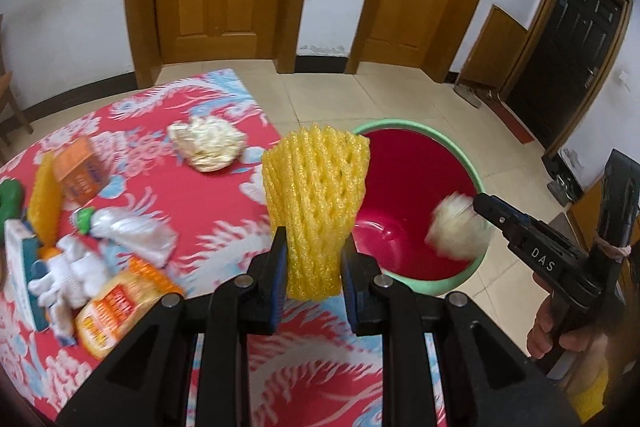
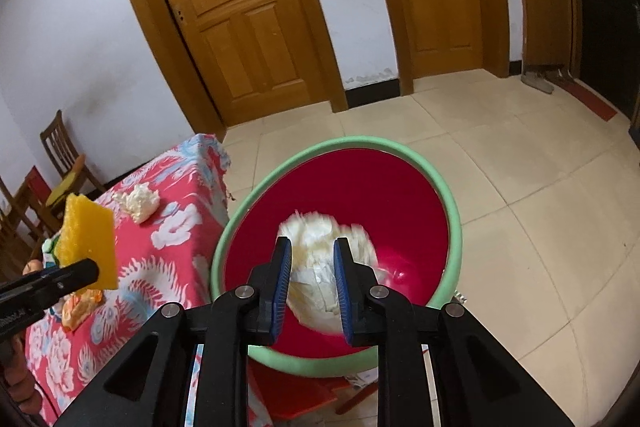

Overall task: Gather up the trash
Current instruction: 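Drop the foil ball into the bin with the right tool while the left tool drops the foam net in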

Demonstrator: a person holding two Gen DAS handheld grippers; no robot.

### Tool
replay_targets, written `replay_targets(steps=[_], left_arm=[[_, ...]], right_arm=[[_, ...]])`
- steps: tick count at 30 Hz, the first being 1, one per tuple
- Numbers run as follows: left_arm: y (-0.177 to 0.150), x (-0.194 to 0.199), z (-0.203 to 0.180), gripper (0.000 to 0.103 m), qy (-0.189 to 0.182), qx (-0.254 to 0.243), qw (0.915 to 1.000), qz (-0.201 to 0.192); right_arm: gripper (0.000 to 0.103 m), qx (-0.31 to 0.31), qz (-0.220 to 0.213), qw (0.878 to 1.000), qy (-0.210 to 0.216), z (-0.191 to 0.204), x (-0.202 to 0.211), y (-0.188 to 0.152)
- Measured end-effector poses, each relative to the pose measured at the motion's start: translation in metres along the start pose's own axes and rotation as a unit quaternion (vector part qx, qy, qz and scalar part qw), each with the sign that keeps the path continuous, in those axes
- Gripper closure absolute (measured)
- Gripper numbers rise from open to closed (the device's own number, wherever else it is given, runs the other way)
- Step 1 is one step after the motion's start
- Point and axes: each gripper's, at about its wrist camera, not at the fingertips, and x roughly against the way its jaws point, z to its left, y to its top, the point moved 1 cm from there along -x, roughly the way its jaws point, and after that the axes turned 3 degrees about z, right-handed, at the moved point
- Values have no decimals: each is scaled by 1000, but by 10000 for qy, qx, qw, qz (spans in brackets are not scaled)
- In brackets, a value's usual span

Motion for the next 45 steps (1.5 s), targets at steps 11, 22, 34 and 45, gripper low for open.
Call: replay_targets(steps=[11,22,34,45], left_arm=[[10,-48,-40,80,-279,-422,9982,310],[15,-74,-64,56,-411,-672,9960,410],[12,-63,-54,41,-269,-461,9980,326],[4,-25,-29,41,-64,-79,9999,93]], right_arm=[[74,-471,-317,9983,-105,-30,22,-2],[73,-734,-357,9965,-190,-41,32,-9],[60,-793,-328,9961,-185,-40,34,-12],[47,-647,-352,9972,-133,-25,48,-18]])
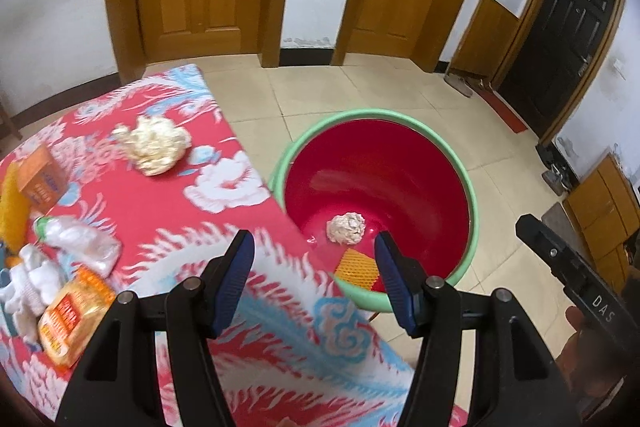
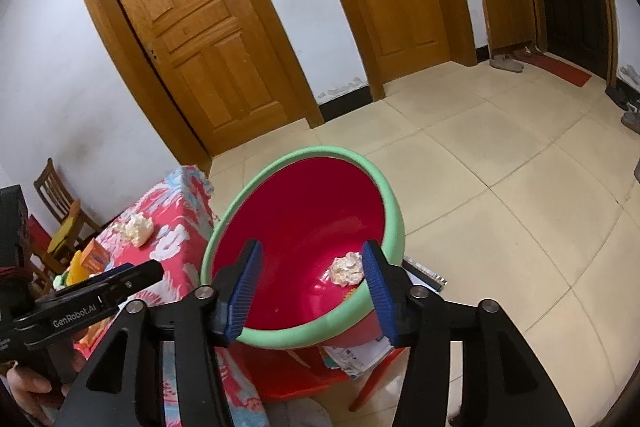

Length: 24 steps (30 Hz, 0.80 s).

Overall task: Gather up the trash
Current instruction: 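Drop the foil ball into the bin with the right tool while the left tool drops the foam net in, then move the left tool back over the table and grasp the white medicine box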

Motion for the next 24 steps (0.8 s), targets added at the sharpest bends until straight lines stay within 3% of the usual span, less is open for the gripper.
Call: replay_targets(steps=[13,24], left_arm=[[-16,52,52,41,450,421,9976,-304],[-29,94,120,41,1101,900,9884,-540]], right_arm=[[41,219,188,9994,215,32,11,-13],[35,426,363,9973,467,64,15,-25]])
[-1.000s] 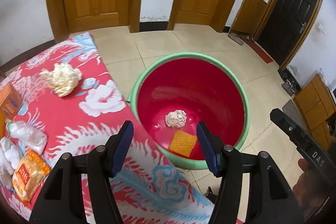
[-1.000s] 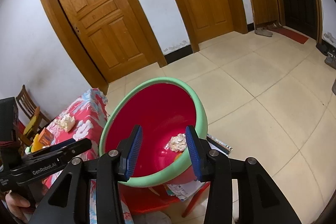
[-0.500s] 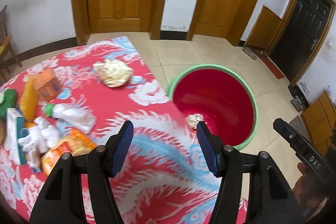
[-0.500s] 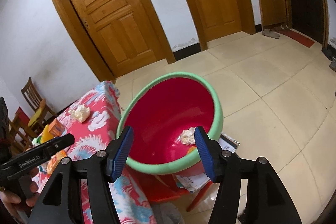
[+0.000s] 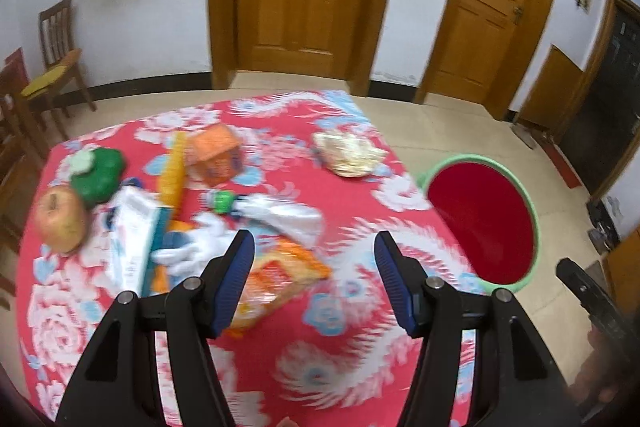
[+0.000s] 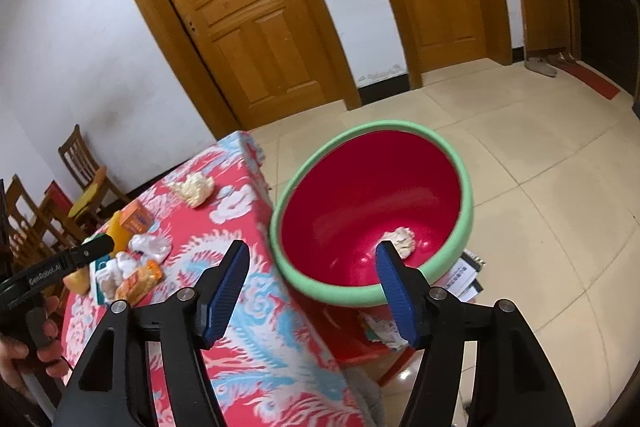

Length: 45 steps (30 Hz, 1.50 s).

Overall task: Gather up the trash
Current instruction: 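Move the left tool back over the table and grasp the white medicine box, then grasp the clear plastic bag with the right tool while the left tool holds the box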

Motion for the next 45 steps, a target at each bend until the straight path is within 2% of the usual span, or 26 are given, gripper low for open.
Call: replay_targets(steps=[12,18,22,28,34,45], left_arm=[[-3,7,80,41,697,383,9968,-22],[-7,-5,121,41,992,612,9931,159],[-10,-17,136,41,1064,634,9918,317],[-14,-37,135,41,866,357,9939,584],[-17,-52,140,41,1015,284,9924,642],[-22,-52,154,44,551,734,9942,556]], right_arm=[[34,290,196,9993,145,35,-9,-12],[34,361,300,9988,133,45,-16,-15],[34,394,347,9986,117,50,-20,-17],[34,420,459,9980,107,56,-27,-20],[34,465,518,9975,78,60,-29,-21],[34,598,603,9964,59,71,-35,-22]])
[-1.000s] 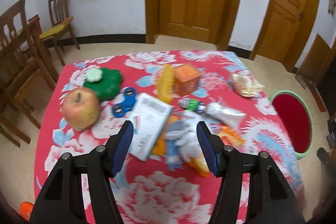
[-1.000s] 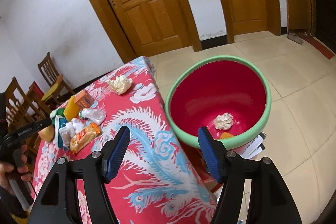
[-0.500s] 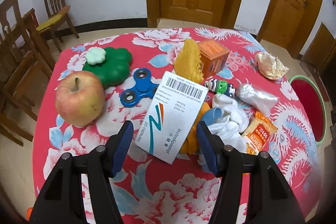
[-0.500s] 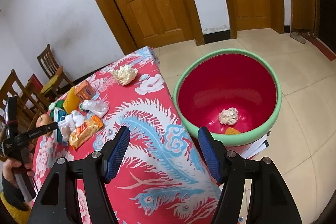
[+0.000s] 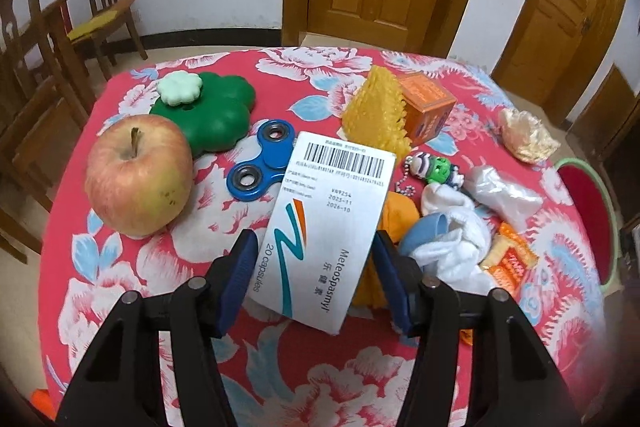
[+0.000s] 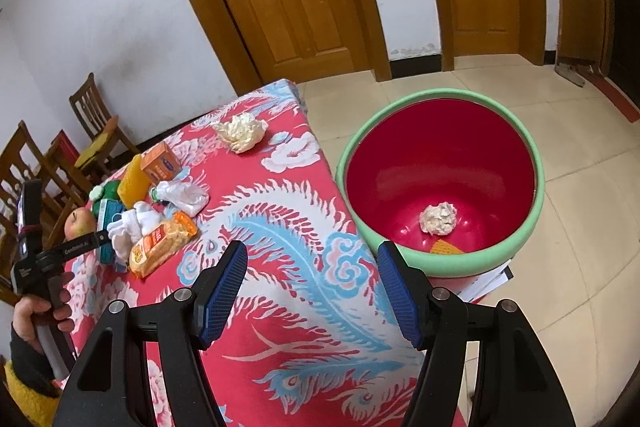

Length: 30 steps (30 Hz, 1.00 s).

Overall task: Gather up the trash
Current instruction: 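Grasp the clear plastic bag with the right tool while the left tool holds the box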

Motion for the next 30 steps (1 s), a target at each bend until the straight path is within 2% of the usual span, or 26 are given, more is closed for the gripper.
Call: replay_targets(steps=[4,12,25,30], left_arm=[[-3,10,5,44,-147,142,9997,-98],[-21,44,10,44,-171,346,9981,-490],[-31,53,16,44,35,610,9967,-532],[-28,52,14,44,37,619,9965,-556]], right_arm=[[34,189,32,9998,62,12,-5,3],[34,600,310,9970,388,46,-29,11],[34,1521,715,9837,643,112,-86,35],[34,1618,740,9820,635,125,-110,42]])
